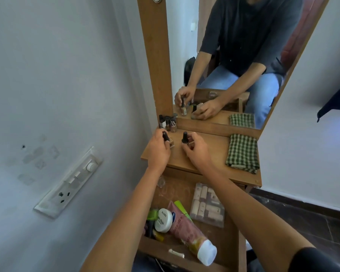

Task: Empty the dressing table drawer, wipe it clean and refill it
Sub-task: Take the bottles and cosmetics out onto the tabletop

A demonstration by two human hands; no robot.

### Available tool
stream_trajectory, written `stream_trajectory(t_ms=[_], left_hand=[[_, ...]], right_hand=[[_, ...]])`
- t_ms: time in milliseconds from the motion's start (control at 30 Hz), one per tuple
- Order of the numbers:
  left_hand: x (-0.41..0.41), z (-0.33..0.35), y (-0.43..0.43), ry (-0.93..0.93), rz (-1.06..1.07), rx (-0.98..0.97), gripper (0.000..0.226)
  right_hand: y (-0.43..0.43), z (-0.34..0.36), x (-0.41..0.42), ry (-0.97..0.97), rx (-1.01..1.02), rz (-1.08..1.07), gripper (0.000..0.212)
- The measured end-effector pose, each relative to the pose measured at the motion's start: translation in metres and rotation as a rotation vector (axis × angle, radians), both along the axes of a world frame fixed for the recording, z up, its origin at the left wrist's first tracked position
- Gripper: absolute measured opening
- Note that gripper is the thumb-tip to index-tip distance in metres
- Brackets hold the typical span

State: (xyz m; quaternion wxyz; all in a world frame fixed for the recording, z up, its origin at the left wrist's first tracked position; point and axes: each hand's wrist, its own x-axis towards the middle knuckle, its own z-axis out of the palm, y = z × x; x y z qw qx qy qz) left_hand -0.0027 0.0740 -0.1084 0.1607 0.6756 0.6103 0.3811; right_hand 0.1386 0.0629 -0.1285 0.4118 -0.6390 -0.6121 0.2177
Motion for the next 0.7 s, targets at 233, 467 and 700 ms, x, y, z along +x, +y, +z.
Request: stream_trajectory(t_ms=[233, 467, 700], left_hand=[[0.010, -0.010, 0.022, -0.066, 0.052, -0.020, 0.035], [0.019, -0.026, 0.019, -0.222, 0.186, -0.034, 0.045], [0.030, -0.021, 0.027, -0.193, 0.278, -0.019, 0.033]], right_hand=[[0.031, -0.008, 0.001, 0.023, 0.054, -0.080, 0.027], [0.049, -0.011, 0.001, 0.014, 0.100, -0.077, 0.026], [0.059, -0.017, -0.001, -0.021, 0.077, -0.111, 0.028]])
